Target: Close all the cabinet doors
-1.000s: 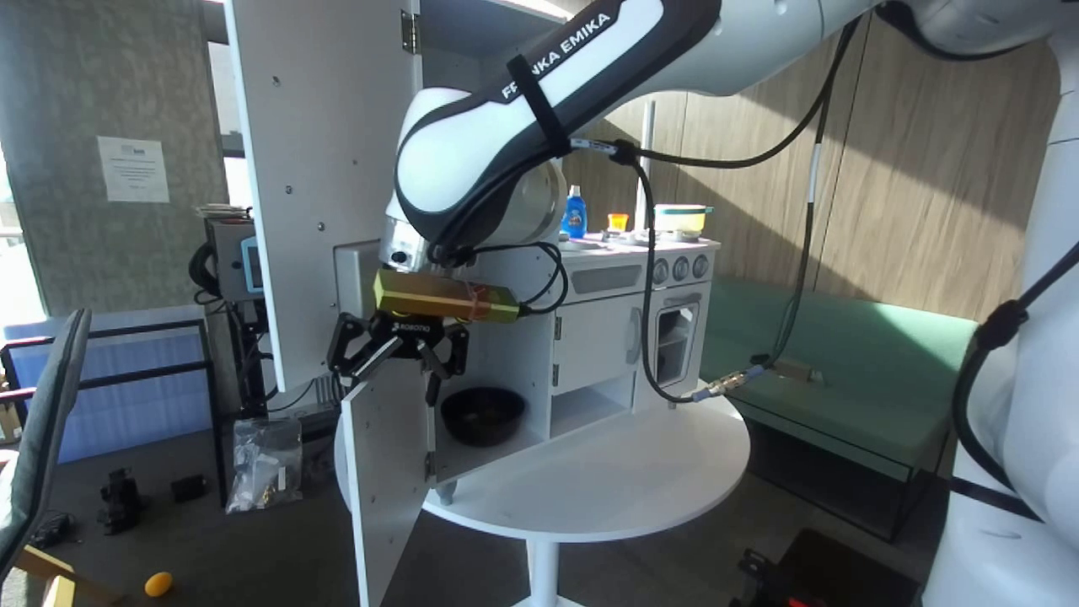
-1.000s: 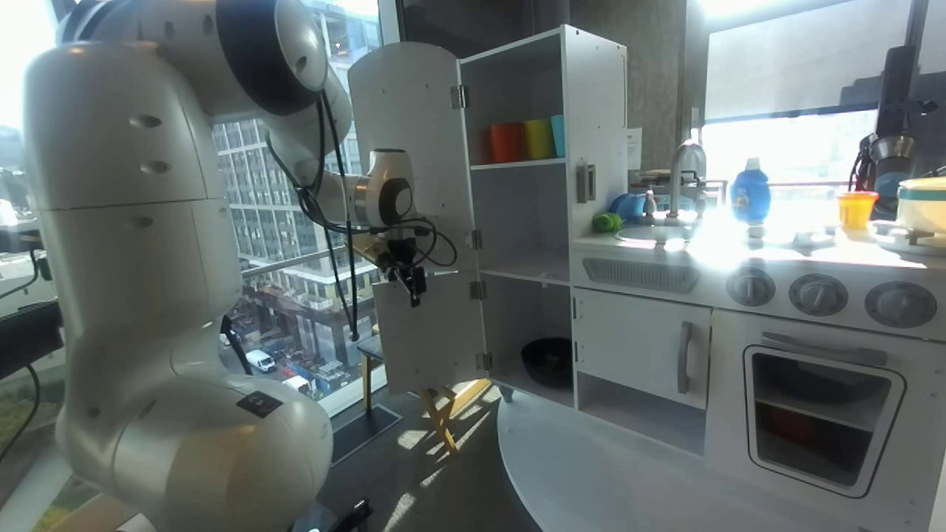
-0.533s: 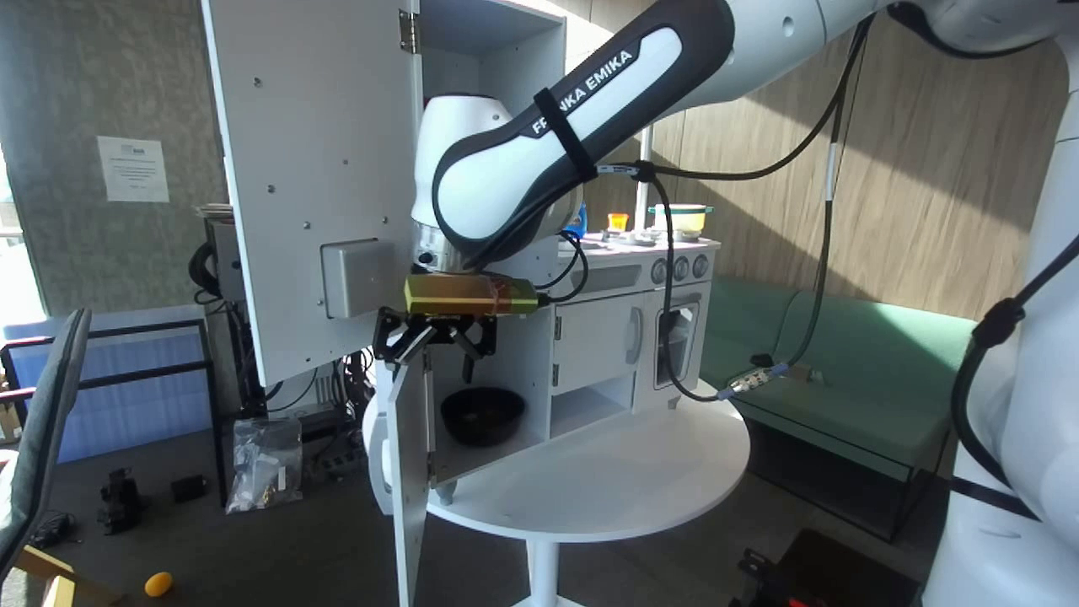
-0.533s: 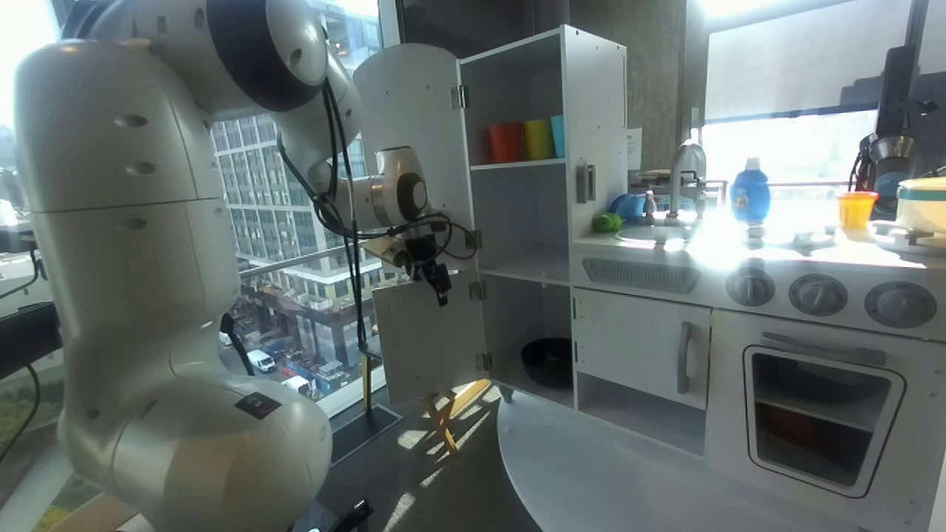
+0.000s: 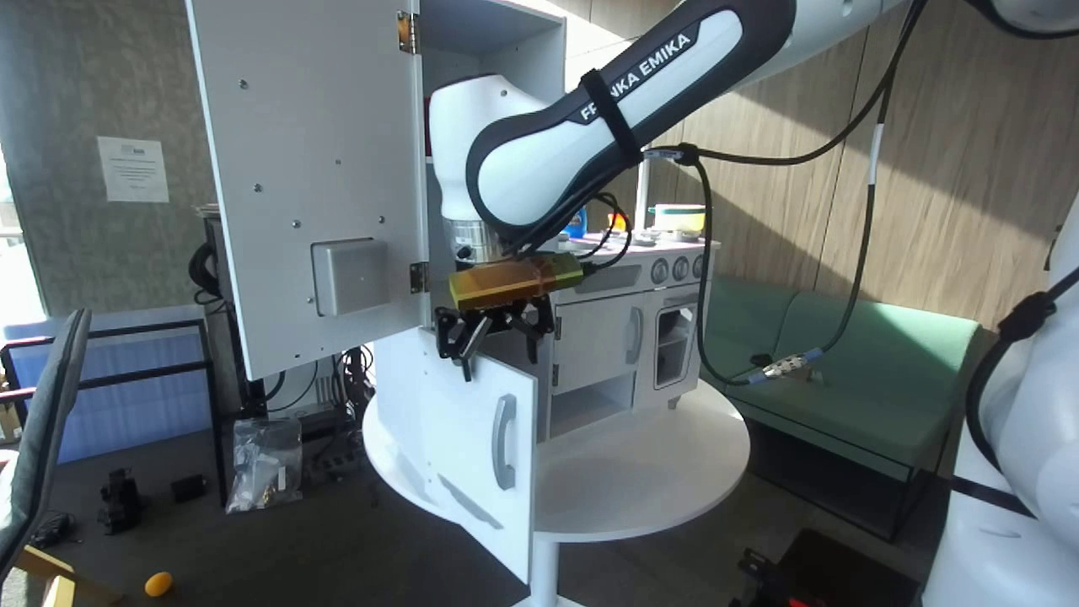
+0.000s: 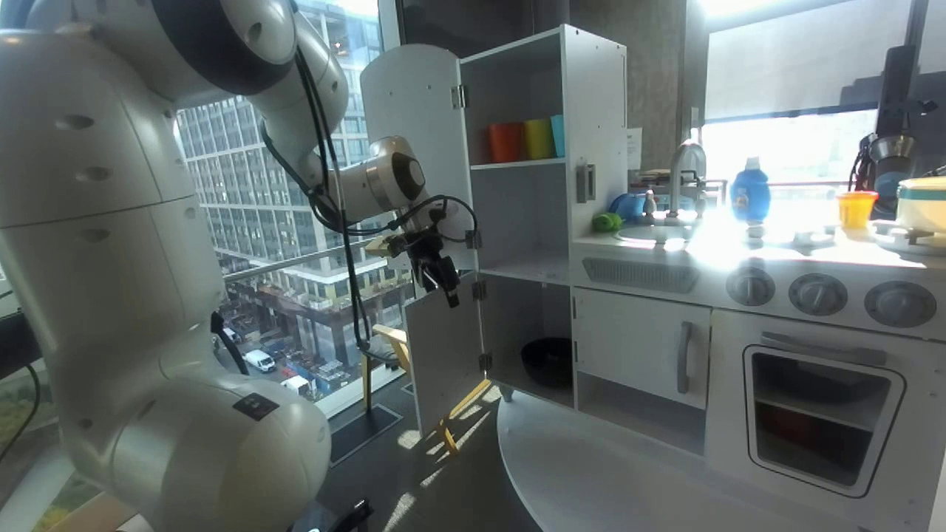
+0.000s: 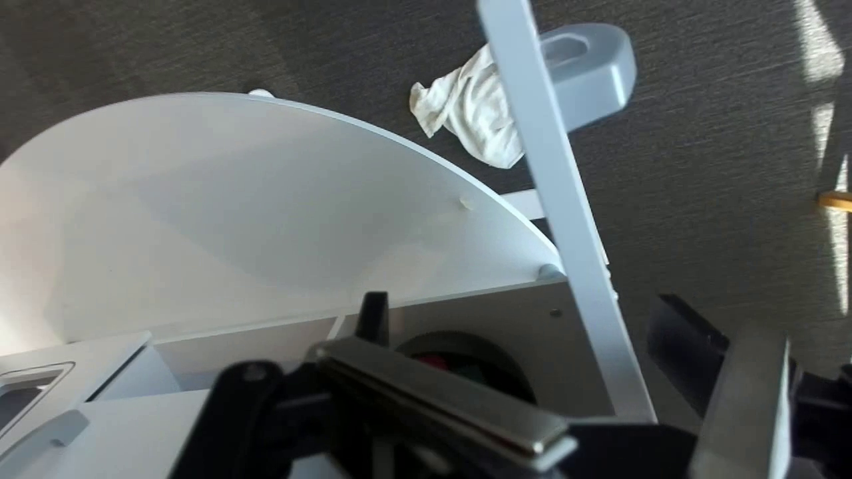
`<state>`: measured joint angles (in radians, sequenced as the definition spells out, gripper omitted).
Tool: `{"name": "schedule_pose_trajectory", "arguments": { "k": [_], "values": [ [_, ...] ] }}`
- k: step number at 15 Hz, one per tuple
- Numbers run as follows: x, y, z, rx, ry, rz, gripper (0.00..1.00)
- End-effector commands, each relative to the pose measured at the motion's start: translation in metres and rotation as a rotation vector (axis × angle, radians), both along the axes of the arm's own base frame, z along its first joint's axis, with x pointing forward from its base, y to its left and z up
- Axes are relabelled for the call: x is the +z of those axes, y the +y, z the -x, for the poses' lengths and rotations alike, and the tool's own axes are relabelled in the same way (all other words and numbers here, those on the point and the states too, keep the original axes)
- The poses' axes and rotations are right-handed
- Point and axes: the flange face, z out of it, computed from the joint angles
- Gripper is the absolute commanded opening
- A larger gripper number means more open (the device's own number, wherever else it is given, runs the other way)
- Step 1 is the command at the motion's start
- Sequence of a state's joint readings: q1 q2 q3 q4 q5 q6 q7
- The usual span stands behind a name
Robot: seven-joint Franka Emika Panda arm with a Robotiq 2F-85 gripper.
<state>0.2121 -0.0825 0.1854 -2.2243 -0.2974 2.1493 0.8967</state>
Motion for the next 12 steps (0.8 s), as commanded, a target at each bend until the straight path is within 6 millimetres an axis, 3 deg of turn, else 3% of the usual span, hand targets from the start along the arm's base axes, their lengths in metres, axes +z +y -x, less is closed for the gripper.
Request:
{"name": "schedule_pose_trajectory", "arguments": {
  "k": [1, 7, 12],
  "values": [
    [0.011, -0.022, 0.013, -0.07, -0.005, 0.09, 1.0],
    [0.015, -0.066, 0.004, -0.193, -0.063, 0.204, 1.0],
    [0.021, -0.116, -0.017, -0.327, -0.113, 0.213, 1.0]
  ]
}}
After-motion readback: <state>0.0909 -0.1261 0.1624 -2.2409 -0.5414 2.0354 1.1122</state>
